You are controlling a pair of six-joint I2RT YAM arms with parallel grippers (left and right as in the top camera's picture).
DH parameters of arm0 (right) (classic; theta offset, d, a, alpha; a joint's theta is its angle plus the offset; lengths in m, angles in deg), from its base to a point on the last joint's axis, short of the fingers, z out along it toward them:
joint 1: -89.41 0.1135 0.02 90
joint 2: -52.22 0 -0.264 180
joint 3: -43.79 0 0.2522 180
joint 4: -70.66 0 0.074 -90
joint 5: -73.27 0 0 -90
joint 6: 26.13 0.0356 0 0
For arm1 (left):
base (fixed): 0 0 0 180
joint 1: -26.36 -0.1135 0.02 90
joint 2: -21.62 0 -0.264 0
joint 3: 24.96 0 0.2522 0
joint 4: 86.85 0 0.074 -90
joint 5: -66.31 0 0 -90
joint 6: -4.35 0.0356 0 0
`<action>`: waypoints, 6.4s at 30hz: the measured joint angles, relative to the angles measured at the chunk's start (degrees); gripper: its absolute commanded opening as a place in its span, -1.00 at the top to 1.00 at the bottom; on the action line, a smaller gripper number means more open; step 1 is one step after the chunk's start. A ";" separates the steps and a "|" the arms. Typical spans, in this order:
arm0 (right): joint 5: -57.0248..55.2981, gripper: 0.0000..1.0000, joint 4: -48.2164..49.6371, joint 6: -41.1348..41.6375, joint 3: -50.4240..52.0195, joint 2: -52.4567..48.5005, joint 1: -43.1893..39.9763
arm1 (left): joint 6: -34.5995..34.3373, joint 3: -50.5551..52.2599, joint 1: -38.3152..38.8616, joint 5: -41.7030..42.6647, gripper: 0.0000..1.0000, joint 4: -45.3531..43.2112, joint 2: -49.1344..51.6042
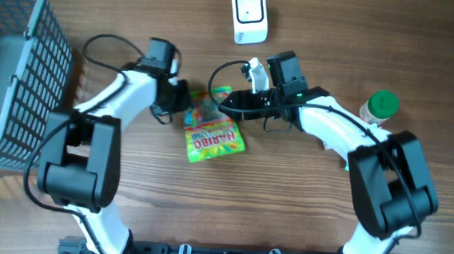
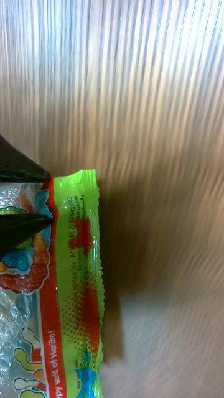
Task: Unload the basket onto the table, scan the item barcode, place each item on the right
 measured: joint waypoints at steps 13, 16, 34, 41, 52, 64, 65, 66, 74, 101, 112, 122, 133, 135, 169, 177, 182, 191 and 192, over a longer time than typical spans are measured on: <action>7.30 -0.42 -1.09 7.45 0.11 -5.49 -5.46 | 0.85 -0.04 5.27 0.46 0.73 0.50 0.17; 9.03 -0.36 0.83 9.57 0.68 -6.01 -4.50 | 0.85 -0.09 5.27 0.46 0.73 0.55 0.20; 9.53 0.90 7.82 13.05 1.42 -7.78 0.42 | 1.70 -1.60 4.42 -0.59 0.81 5.53 0.24; -8.37 0.91 -7.67 6.78 1.86 7.54 0.76 | 2.12 -3.67 -2.34 -2.43 0.59 11.72 -7.89; -51.39 0.92 -27.93 1.25 1.51 28.39 2.34 | 1.64 -5.66 -6.34 -2.84 0.57 15.50 -15.26; -78.53 0.91 -23.54 7.45 1.51 12.81 17.22 | 1.60 -5.66 -5.01 -2.84 0.56 16.28 -15.13; -80.00 0.91 -21.79 7.52 1.51 10.95 18.67 | 1.60 -5.66 -5.01 -2.82 0.56 16.57 -15.13; -81.18 0.91 -20.26 7.56 1.51 9.38 19.80 | 1.60 -5.66 -5.01 -2.84 0.55 16.72 -15.10; -83.21 0.40 -9.75 7.67 1.51 0.20 28.68 | 1.46 -5.66 -5.01 -2.84 0.46 16.76 -15.10; -26.58 0.72 -24.76 7.17 -2.05 20.24 2.23 | 0.07 -4.31 2.91 -0.81 0.87 13.09 -14.25; -15.72 0.88 -23.58 10.60 1.42 6.51 2.05 | -2.25 -3.87 13.79 -0.24 0.78 6.19 -4.96; -13.97 0.78 -24.52 10.95 1.46 3.80 1.95 | -2.25 -3.52 13.84 -0.70 0.79 6.38 -2.05; -10.19 0.15 -29.51 6.73 1.40 7.78 -3.45 | -2.62 -1.92 13.84 -0.85 0.76 11.39 -1.42; -9.25 -0.11 -30.97 5.33 1.40 9.51 -4.22 | -2.69 -1.90 13.84 -0.81 0.80 12.26 -1.38; -2.86 -0.27 -14.43 8.33 14.29 12.26 -10.01 | -2.12 -10.25 11.61 1.14 0.91 7.08 6.97; 2.23 -0.29 4.39 17.55 23.98 12.39 -10.19 | -1.99 -10.25 11.63 1.33 0.89 8.39 7.15; 3.58 -0.29 9.20 20.94 25.86 12.39 -10.23 | -1.97 -10.25 11.69 1.33 0.89 8.41 7.15; 3.56 -0.29 11.08 23.28 26.40 12.39 -10.10 | -1.97 -10.25 11.69 1.33 0.88 8.41 7.13; 3.56 -0.29 11.47 23.56 26.51 12.39 -9.97 | -1.95 -10.25 11.69 1.33 0.88 8.44 7.15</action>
